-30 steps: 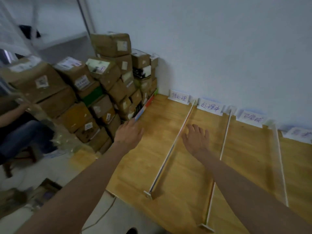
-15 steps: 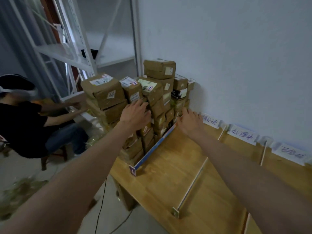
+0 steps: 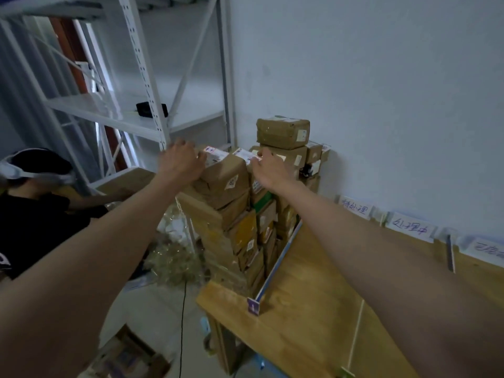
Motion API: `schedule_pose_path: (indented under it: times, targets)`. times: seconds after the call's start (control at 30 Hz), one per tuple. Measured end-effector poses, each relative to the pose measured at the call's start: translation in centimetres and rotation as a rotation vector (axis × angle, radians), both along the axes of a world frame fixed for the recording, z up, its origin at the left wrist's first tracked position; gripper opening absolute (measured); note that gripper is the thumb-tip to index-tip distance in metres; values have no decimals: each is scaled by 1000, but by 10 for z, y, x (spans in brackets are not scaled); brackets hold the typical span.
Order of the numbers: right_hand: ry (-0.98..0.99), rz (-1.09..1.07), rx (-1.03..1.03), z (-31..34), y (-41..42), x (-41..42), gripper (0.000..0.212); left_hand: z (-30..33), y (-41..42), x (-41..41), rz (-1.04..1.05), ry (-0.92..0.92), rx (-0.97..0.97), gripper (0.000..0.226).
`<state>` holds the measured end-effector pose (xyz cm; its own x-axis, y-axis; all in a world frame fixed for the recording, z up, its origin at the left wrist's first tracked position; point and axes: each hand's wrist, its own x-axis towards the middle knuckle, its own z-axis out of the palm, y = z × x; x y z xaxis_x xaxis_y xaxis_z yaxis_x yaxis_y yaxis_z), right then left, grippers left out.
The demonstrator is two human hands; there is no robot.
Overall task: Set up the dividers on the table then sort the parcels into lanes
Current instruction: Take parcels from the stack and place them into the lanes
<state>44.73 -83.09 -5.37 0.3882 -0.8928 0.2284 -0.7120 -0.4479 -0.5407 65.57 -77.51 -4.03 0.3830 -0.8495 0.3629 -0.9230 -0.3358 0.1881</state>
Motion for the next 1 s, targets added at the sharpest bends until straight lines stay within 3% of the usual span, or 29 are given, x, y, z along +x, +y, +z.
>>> schedule_pose_path:
  times: [0.17, 0.43, 0.6, 0.77, 0.9, 1.0]
  targets:
    - [-106, -60, 240, -2, -7, 46, 55, -27, -3, 28, 68, 263, 62, 57]
    - [-268, -84, 160, 2, -1, 61, 43, -16, -6, 33, 21, 482, -152, 53]
    - [-397, -82, 101, 33, 5, 54, 39, 24, -14, 29, -99, 491, -365, 47]
    - [-359, -144, 53, 69, 2, 21, 46, 64, -31, -18, -278, 498, -510, 48]
    - [-390, -354, 23, 73, -5, -38, 36, 72, -53, -73, -372, 621, -462, 65]
    - [-469, -509, 38, 65, -2, -86, 40, 61, -66, -123, -429, 660, -358, 69]
